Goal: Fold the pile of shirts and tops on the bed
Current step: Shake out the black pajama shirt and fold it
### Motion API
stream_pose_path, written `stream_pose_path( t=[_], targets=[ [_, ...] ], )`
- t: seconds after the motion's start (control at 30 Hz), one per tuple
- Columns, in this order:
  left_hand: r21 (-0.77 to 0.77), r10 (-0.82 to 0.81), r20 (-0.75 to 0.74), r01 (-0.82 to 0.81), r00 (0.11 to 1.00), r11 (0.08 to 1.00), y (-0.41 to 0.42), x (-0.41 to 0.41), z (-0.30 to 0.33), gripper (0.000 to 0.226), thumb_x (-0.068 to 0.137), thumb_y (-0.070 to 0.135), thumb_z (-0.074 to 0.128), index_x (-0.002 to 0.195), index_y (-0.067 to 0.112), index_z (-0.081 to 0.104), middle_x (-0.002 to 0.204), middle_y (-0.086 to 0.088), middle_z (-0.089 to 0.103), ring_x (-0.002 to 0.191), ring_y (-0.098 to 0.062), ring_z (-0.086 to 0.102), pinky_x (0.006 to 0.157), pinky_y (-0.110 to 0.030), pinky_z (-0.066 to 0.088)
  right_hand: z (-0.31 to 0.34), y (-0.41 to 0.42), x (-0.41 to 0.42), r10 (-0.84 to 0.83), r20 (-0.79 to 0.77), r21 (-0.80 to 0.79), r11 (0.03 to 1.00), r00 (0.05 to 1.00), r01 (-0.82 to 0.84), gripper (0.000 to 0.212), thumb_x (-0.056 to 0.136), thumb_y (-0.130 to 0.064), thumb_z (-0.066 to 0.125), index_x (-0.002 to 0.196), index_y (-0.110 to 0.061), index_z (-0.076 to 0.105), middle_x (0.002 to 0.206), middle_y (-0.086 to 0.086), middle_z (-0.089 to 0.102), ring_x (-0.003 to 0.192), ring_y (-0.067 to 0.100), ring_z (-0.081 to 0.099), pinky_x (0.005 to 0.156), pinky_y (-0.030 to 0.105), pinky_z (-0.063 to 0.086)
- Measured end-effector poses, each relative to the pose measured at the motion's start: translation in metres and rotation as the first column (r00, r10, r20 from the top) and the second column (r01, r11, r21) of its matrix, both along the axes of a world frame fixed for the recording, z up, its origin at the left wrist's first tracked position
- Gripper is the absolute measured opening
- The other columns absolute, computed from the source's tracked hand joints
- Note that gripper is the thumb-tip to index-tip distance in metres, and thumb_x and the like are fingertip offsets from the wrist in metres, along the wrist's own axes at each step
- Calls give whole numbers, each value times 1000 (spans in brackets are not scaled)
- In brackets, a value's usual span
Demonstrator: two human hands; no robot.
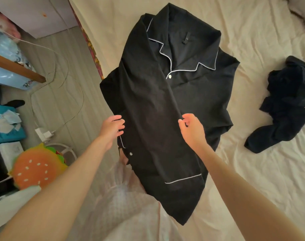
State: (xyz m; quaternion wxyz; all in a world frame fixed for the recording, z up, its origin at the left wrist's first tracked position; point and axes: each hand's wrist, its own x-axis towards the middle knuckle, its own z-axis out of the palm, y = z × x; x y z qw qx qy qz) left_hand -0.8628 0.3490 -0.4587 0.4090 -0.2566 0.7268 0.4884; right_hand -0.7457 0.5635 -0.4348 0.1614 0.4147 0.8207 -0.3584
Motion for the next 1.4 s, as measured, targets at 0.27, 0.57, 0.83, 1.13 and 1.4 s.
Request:
stream_pose_path(
  t=[0.27, 0.57, 0.83, 1.13, 1.4],
  targets=[
    [75, 173, 80, -179, 982, 981, 29, -107, -12, 41, 98, 8, 44, 139, 6, 39, 136, -13, 49, 124, -26, 50, 98, -36, 43, -1, 16, -181, 62, -151, 17, 998, 987, -60, 35, 96, -31, 50, 124, -11, 54, 117, 6, 63, 113, 21, 54, 80, 19, 30],
    [-76, 263, 184, -253, 947, 965, 51, -152, -43, 19, 90, 30, 62, 84, 14, 52, 82, -1, 53, 70, -12, 50, 65, -25, 45, -29, 26, -315, 133, 27, 77, 988, 991, -134, 42, 89, -57, 49, 85, -15, 47, 75, -4, 48, 86, 21, 52, 78, 35, 41],
    [1, 477, 283, -497, 832, 867, 19, -189, -54, 33, 90, 33, 60, 114, 10, 56, 113, -10, 63, 107, -28, 59, 98, -45, 46, -31, 37, -358, -388, -120, -446, 843, 914, 300, 58, 90, -23, 63, 142, -11, 40, 137, 7, 51, 124, 21, 49, 107, 39, 40],
    [-110, -150, -119, 137, 982, 984, -1, -204, -64, 25, 93, 27, 57, 117, 26, 50, 127, -2, 51, 109, -16, 53, 86, -25, 46, -42, 31, -327, -229, -267, -187, 965, 936, 182, 41, 92, -32, 59, 129, -17, 51, 96, -10, 56, 88, 4, 54, 77, 14, 42],
    [-71, -480, -97, 475, 872, 877, -11, -208, -71, 40, 91, 29, 59, 130, 29, 47, 136, -4, 39, 119, -15, 43, 94, -26, 36, -29, -24, -164, -269, -213, 25, 959, 939, 281, 38, 88, -22, 64, 123, -17, 51, 108, -9, 51, 93, 8, 52, 80, 20, 42]
  ],
)
